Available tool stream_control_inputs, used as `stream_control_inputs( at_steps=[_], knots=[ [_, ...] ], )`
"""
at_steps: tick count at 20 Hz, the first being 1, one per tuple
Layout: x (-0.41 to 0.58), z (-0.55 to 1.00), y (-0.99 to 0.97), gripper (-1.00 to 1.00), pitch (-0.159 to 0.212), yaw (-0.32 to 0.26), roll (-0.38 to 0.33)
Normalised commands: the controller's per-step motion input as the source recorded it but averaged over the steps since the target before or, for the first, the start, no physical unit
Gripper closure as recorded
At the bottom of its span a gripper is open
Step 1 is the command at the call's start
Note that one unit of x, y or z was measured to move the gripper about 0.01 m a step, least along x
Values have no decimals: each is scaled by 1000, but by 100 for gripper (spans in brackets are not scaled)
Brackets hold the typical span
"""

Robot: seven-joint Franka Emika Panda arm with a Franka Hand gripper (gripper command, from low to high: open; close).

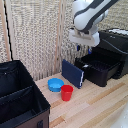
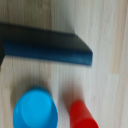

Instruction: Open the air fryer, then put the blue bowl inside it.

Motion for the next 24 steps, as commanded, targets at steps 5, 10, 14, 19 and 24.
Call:
stream_control_inputs(
  at_steps=[5, 10, 14, 19, 24],
  knots=[
    [93, 229, 478, -100, 78, 28, 300],
    [164, 82, 351, -100, 25, 124, 309],
    [306, -6, 240, -100, 0, 210, 168],
    [313, -96, 155, -100, 17, 224, 54],
    [167, -150, 251, -100, 27, 174, 14]
  ],
)
